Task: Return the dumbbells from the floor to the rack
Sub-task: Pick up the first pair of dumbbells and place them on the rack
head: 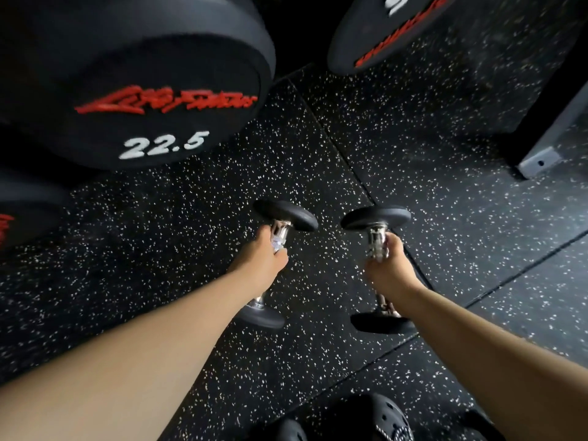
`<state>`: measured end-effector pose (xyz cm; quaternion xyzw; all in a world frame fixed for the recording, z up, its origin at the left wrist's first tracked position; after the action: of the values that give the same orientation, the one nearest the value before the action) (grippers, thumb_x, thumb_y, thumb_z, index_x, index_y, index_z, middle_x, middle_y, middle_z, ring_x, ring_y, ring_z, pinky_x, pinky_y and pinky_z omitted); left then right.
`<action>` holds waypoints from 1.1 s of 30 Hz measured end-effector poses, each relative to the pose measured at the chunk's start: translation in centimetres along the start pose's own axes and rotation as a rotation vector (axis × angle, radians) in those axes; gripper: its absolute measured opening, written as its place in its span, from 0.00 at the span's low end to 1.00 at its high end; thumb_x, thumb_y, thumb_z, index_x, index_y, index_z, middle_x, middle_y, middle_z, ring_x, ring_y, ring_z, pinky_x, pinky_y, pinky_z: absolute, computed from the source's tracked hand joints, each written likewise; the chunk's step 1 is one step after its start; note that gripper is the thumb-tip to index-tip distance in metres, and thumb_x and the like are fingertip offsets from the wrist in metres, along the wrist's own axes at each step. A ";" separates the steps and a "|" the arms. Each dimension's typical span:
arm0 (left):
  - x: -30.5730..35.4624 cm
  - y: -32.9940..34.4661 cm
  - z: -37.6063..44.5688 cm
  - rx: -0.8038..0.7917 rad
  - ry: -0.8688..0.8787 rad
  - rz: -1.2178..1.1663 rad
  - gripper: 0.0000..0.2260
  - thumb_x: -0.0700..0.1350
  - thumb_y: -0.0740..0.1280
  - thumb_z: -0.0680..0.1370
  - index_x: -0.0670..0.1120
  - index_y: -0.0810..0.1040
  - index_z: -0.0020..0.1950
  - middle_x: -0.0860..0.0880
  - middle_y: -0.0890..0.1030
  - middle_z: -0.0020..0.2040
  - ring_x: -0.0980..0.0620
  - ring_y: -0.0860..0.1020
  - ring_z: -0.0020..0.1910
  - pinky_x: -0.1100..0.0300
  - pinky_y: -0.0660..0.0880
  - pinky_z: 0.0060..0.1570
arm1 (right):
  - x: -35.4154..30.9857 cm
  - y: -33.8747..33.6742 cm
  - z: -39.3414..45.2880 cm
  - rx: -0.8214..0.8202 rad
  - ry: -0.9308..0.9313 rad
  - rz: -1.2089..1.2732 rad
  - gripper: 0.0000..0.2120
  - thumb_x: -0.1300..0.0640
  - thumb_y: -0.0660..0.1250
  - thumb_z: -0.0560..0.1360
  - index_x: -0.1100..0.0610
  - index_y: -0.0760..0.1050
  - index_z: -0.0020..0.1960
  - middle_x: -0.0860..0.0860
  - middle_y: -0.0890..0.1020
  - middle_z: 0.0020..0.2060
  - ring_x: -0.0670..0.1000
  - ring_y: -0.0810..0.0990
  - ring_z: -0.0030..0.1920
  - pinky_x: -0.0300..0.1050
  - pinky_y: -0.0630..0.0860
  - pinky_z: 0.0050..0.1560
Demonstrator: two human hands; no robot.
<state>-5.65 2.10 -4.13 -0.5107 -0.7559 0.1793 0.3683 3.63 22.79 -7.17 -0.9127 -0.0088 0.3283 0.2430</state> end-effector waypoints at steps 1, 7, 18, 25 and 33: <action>0.8 -0.7 -1.0 0.014 0.001 -0.023 0.14 0.47 0.61 0.79 0.47 0.65 0.62 0.44 0.80 0.46 0.42 0.82 0.39 0.48 0.80 0.40 | -0.8 -0.6 -1.0 0.010 -0.018 0.025 0.21 0.64 0.61 0.74 0.48 0.63 0.63 0.51 0.76 0.39 0.54 0.75 0.36 0.51 0.75 0.38; 5.3 -5.9 -9.0 0.059 0.004 -0.084 0.08 0.47 0.62 0.79 0.47 0.65 0.53 0.47 0.77 0.38 0.48 0.76 0.29 0.60 0.71 0.24 | -7.5 -6.1 -8.8 0.004 -0.083 0.117 0.17 0.62 0.60 0.76 0.46 0.63 0.60 0.52 0.78 0.41 0.52 0.76 0.33 0.47 0.74 0.30; 13.2 -19.9 -25.9 0.105 0.068 -0.105 0.12 0.51 0.63 0.77 0.47 0.67 0.56 0.47 0.80 0.42 0.48 0.81 0.29 0.57 0.76 0.26 | -20.8 -17.1 -26.8 -0.018 -0.128 0.152 0.18 0.62 0.60 0.76 0.48 0.64 0.63 0.51 0.78 0.40 0.49 0.74 0.31 0.45 0.72 0.27; 15.8 -30.8 -35.3 0.211 0.086 -0.173 0.13 0.51 0.63 0.77 0.44 0.67 0.55 0.45 0.79 0.44 0.52 0.78 0.23 0.63 0.68 0.19 | -30.7 -20.6 -35.7 -0.053 -0.239 0.111 0.20 0.60 0.62 0.76 0.50 0.63 0.66 0.51 0.78 0.43 0.50 0.74 0.33 0.47 0.73 0.34; 13.7 -40.2 -45.2 0.453 -0.004 -0.297 0.12 0.49 0.65 0.77 0.43 0.68 0.52 0.52 0.72 0.36 0.56 0.73 0.24 0.69 0.63 0.14 | -40.6 -20.5 -43.6 -0.163 -0.405 0.073 0.22 0.60 0.62 0.74 0.47 0.63 0.66 0.49 0.79 0.41 0.51 0.76 0.35 0.48 0.73 0.35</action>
<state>-0.79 -6.87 57.03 -0.2983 -0.7638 0.2889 0.4942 1.04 14.65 55.20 -0.8443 -0.0510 0.5119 0.1498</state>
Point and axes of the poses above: each hand's wrist, its own z-axis towards the middle knuckle, its own y-axis out of the palm, x = y × z, the point moved 1 cm from there along z, towards the middle knuckle
